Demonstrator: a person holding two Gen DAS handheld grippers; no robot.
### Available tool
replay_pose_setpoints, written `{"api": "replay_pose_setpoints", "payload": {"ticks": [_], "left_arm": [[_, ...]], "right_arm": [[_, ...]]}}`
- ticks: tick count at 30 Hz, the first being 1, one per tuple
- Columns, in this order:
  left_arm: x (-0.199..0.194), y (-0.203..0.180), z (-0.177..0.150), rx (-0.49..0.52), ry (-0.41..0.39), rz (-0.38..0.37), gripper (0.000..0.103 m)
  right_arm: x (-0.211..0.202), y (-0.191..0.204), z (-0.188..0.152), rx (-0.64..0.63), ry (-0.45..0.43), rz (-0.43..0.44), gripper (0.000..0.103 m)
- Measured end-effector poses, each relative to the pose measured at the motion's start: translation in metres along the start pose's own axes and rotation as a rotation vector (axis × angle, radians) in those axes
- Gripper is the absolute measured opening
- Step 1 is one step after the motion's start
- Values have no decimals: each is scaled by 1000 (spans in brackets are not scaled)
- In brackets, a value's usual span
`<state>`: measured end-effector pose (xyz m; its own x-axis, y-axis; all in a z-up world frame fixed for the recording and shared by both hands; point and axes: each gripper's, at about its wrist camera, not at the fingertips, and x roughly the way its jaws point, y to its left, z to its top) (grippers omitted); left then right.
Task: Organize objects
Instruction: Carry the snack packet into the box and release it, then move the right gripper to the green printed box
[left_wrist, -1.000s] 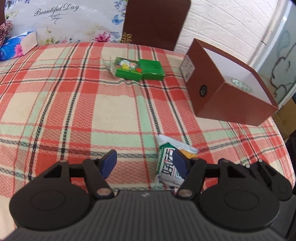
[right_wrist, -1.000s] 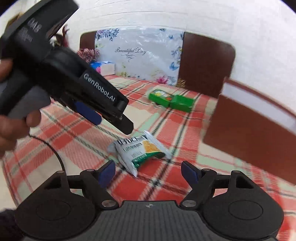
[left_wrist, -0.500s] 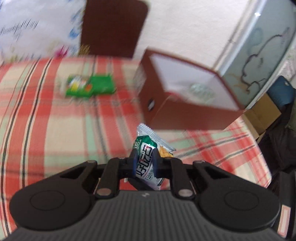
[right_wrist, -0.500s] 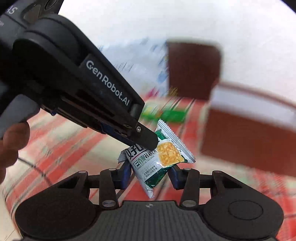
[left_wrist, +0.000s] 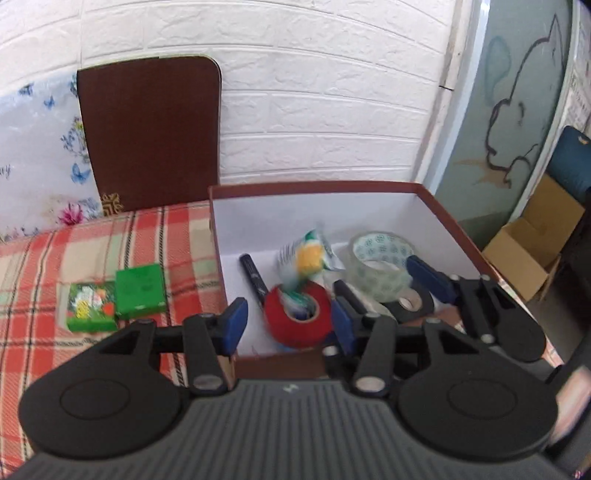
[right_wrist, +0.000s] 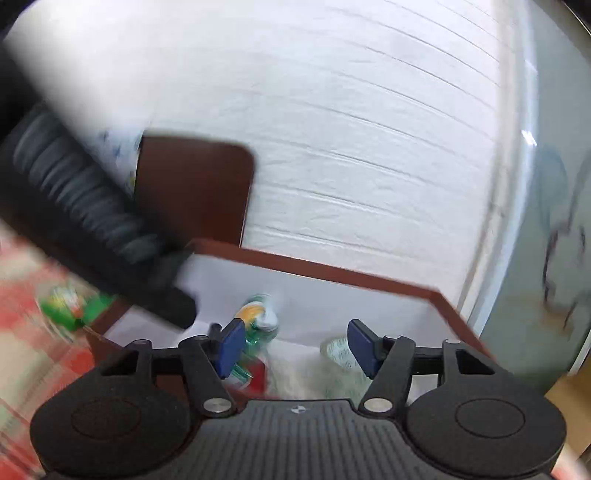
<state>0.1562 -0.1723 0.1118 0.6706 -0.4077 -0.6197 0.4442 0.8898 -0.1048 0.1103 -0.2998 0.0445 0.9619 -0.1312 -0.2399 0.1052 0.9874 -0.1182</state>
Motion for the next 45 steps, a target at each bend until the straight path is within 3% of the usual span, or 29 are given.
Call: {"api": "replay_pose_setpoints", "payload": {"ticks": [2, 5, 9, 14, 17, 25, 32, 33, 34, 35, 37, 42, 45], "left_arm": [[-1, -1, -12, 29, -2, 49, 53], [-3, 2, -25, 20, 9, 39, 54], [-6, -4, -43, 41, 20, 13, 54], [-10, -2, -72, 62, 44, 11, 54], [-12, 19, -88, 34, 63, 43, 54], [-15, 115, -122, -68, 92, 214, 56], [-27, 208, -140, -136, 23, 464, 62], [-29, 220, -145, -149, 7, 500, 67], [-32, 232, -151, -163, -23, 521, 79], [-34, 242, -158, -181, -55, 531, 83], [-42, 258, -164, -271, -107, 480, 85], [-38, 255, -165, -250, -123, 465, 88], [-37, 258, -165, -262, -130, 450, 89]], "right_arm": [[-20, -9, -10, 63, -30, -7, 66], [-46, -16, -27, 158, -32, -18, 68], [-68, -14, -44, 200, 33, 3, 68], [-61, -8, -61, 244, 185, 77, 70], [-58, 9, -67, 240, 269, 125, 70], [-56, 80, -68, 66, 363, 286, 71], [-36, 135, -57, -33, 366, 389, 71], [-30, 143, -55, -35, 365, 403, 71], [-23, 152, -53, -35, 367, 410, 71], [-16, 160, -50, -37, 366, 413, 71], [0, 175, -43, -45, 342, 418, 71], [48, 204, -20, -98, 202, 332, 74], [81, 210, -10, -41, 219, 327, 74]]}}
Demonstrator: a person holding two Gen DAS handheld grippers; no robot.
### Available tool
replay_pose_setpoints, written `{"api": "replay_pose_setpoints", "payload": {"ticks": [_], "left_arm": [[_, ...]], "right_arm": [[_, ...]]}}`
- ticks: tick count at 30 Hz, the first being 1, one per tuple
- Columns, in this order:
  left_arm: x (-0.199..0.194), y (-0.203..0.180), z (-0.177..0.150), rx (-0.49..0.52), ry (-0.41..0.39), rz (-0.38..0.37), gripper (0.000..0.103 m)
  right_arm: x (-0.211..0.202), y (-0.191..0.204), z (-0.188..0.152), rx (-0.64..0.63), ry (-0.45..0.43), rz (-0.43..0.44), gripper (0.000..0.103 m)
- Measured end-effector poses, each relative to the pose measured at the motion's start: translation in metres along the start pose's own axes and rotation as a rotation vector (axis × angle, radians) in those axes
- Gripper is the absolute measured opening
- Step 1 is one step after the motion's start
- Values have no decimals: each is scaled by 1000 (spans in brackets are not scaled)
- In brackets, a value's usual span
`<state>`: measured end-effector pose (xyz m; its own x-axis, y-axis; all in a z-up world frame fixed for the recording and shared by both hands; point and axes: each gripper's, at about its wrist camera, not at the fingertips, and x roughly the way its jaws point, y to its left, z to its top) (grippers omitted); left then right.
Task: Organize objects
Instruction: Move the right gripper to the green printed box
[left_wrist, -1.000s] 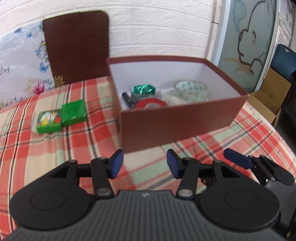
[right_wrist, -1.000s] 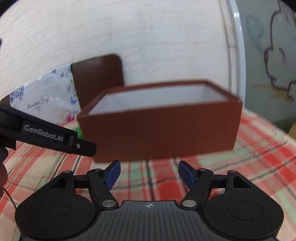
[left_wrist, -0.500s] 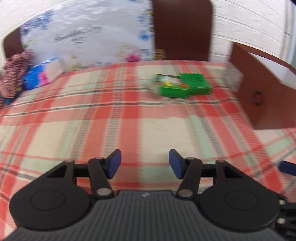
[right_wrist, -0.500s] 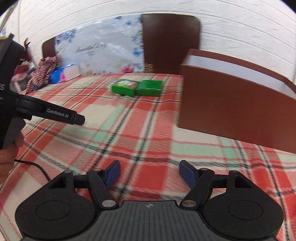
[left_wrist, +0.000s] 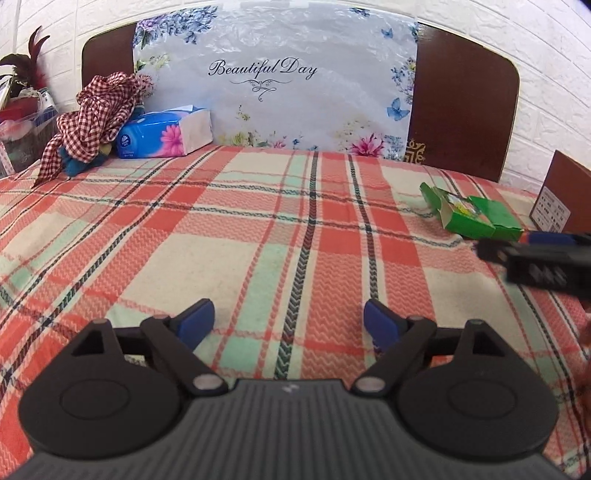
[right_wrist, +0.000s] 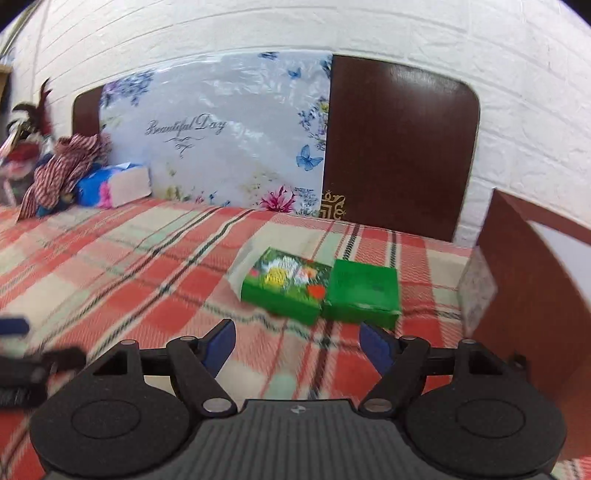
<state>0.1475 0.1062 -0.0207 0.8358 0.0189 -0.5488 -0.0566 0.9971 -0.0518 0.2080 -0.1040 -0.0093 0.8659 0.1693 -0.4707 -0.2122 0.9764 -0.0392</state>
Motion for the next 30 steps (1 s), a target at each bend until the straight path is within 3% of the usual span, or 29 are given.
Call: {"api": "replay_pose_setpoints", "payload": {"ticks": [7, 8, 10, 17, 21, 25, 30], "left_arm": [[1, 1, 0, -13, -5, -20, 92], [1, 1, 0, -13, -5, -22, 92], [1, 1, 0, -15, -5, -23, 92], [1, 1, 0, -13, -5, -23, 92], [3, 1, 0, -12, -2, -24, 92], [4, -2, 1, 4, 4, -12, 92], [5, -8, 1, 40, 18, 10, 94]], "right_arm": [[50, 17, 20, -51, 24, 19, 79], [55, 23, 22, -80, 28, 14, 78], [63, 30, 21, -111, 67, 25, 61], [58, 17, 20, -22, 64, 33, 61], [29, 8, 5, 21, 85, 62, 61], [-34, -6, -30, 41, 108, 102, 62], [-110, -23, -71, 56, 132, 54, 62]]}}
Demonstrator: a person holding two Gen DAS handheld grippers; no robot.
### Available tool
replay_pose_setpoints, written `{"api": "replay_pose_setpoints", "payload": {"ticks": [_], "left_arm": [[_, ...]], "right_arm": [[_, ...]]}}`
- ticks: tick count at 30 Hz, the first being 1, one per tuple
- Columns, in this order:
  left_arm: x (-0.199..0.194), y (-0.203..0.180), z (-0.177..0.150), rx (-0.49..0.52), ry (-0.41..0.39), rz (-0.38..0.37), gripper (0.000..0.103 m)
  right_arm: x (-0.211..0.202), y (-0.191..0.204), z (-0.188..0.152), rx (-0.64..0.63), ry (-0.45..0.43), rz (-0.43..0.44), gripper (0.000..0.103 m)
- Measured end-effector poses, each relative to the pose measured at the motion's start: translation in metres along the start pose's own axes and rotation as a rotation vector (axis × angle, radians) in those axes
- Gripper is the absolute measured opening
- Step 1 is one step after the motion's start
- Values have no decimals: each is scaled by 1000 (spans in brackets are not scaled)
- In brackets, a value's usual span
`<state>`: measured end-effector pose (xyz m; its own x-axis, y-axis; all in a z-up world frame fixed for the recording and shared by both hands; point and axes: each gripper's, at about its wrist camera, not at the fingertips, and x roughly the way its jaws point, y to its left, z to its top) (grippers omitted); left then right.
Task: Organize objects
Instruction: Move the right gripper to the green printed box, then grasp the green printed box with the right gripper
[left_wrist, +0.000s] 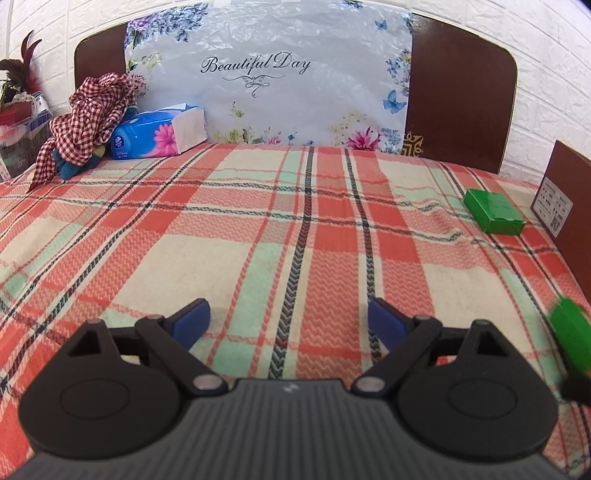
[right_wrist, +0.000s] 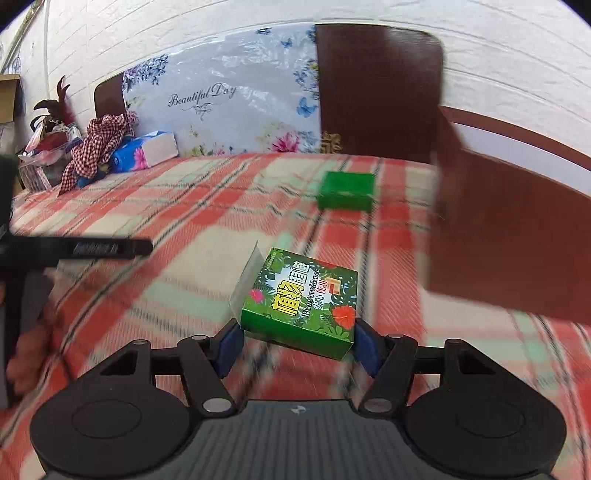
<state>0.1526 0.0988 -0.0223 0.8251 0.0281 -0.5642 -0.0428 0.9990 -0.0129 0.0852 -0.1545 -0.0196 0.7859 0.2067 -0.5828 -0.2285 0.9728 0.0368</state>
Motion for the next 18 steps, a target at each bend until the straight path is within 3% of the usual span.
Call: {"api": "replay_pose_setpoints", "payload": {"ticks": [2, 5, 6, 8, 10, 15, 18], "left_arm": [[0, -3, 1, 14, 9, 11, 95], [-9, -13, 3, 16, 58, 52, 95], [-18, -16, 4, -25, 89, 5, 94], [-44, -27, 5, -119, 113, -172, 93], [-68, -49, 5, -137, 142, -314, 88], [-94, -103, 8, -77, 264, -498, 73], [-88, -119, 4, -96, 334, -500, 72]], "right_arm": [[-23, -6, -16, 2, -6, -27, 66], [-44, -16, -29, 32, -3, -52, 84], [-49, -19, -33, 40, -2, -51, 86], [-56, -23, -41, 35, -1, -44, 86], [-61, -20, -46, 5, -9, -47, 86], [-58, -26, -35, -2, -14, -18, 87], [-46, -30, -27, -36, 10, -19, 88]]}}
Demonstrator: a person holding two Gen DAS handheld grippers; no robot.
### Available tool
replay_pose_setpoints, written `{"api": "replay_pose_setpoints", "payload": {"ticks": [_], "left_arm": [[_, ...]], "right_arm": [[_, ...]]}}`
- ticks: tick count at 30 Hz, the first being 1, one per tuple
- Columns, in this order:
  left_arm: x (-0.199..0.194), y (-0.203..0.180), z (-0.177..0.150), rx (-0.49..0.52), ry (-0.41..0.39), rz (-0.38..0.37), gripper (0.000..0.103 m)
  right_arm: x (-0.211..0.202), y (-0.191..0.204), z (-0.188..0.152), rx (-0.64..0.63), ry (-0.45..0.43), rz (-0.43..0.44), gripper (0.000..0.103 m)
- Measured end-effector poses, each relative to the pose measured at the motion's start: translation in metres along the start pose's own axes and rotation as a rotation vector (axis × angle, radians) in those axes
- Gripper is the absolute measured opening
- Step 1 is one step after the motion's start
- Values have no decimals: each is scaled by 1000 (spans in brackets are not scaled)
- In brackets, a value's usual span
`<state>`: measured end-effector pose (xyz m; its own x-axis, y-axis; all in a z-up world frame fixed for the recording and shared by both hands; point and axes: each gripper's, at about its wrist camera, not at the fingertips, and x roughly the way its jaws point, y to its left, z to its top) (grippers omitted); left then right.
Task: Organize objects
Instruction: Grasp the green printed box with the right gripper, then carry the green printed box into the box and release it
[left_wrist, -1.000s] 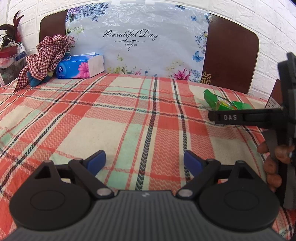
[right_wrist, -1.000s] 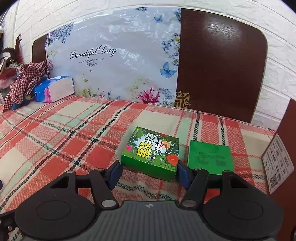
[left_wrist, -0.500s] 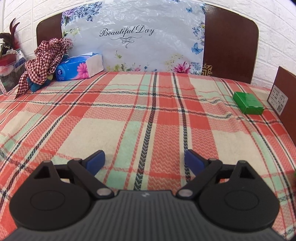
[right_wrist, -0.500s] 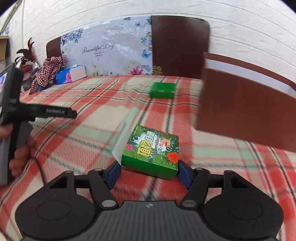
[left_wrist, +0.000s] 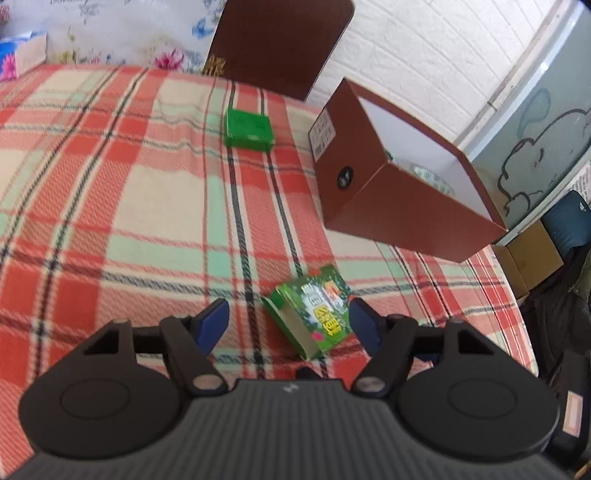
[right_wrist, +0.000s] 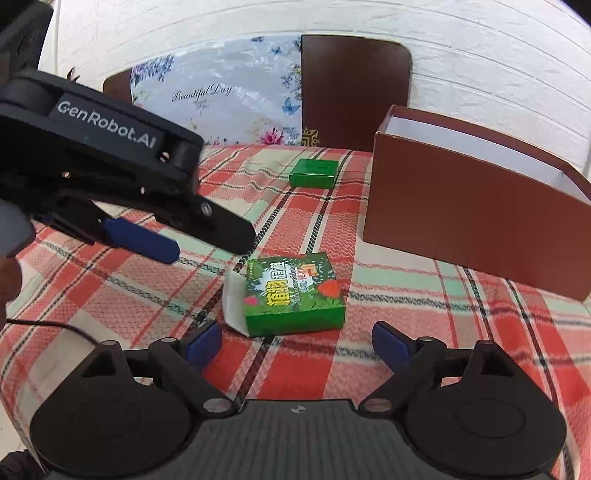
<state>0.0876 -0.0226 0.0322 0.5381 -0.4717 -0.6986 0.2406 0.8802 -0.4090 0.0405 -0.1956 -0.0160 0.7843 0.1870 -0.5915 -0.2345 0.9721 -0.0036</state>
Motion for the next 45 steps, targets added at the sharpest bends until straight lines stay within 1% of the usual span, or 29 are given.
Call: {"api": "replay_pose_setpoints", "payload": {"ticks": [2, 3, 4, 5, 6, 7, 8, 11, 15, 17, 20, 25, 28, 32, 34, 35, 36, 37, 39, 40, 41, 45], "left_arm": [[15, 0, -4, -42, 52, 21, 72], [24, 1, -6, -58, 83, 23, 64], [31, -1, -8, -59, 95, 33, 58], [32, -4, -8, -39, 75, 48, 55], [35, -9, -7, -25, 76, 46, 36], [38, -11, -4, -36, 98, 22, 27], [38, -14, -1, -41, 100, 28, 27], [31, -36, 11, 26, 81, 24, 26], [17, -82, 30, 135, -2, -11, 27], [17, -105, 44, 175, -31, -39, 27], [27, -142, 64, 243, -55, -67, 27], [63, -205, 90, 344, -81, -85, 26], [91, -232, 102, 381, -70, -74, 26], [123, -250, 115, 402, -74, -28, 27], [138, -250, 123, 396, -68, -10, 28], [146, -250, 125, 397, -66, 10, 30], [152, -250, 128, 399, -63, 39, 35], [156, -249, 128, 397, -57, 66, 37], [155, -245, 127, 398, -56, 75, 38], [151, -243, 124, 402, -65, 74, 41], [147, -243, 120, 410, -77, 79, 43], [123, -244, 101, 450, -117, 79, 45]], "right_arm": [[9, -3, 5, 11, 11, 13, 89], [14, -5, 7, 21, 21, 26, 89], [20, -6, 9, 33, 28, 33, 89], [24, -5, 9, 43, 28, 34, 86], [26, -4, 10, 43, 16, 32, 64], [24, -3, 10, 42, 2, 35, 60], [22, -3, 10, 45, -13, 19, 60], [8, -9, 9, 87, -98, -14, 60], [-20, -22, 21, 77, -253, -112, 60], [-30, -37, 30, 90, -313, -162, 60], [-37, -67, 42, 103, -369, -227, 60], [-34, -127, 60, 124, -405, -315, 60], [-19, -163, 68, 154, -394, -342, 60], [10, -197, 82, 174, -370, -344, 60], [26, -208, 88, 186, -354, -334, 63], [35, -213, 90, 189, -339, -330, 66], [43, -216, 92, 189, -314, -328, 74], [48, -218, 91, 193, -304, -332, 76], [44, -217, 85, 210, -313, -324, 76], [38, -216, 81, 217, -330, -318, 76], [31, -214, 77, 222, -346, -320, 76], [1, -203, 59, 244, -401, -338, 76]]}}
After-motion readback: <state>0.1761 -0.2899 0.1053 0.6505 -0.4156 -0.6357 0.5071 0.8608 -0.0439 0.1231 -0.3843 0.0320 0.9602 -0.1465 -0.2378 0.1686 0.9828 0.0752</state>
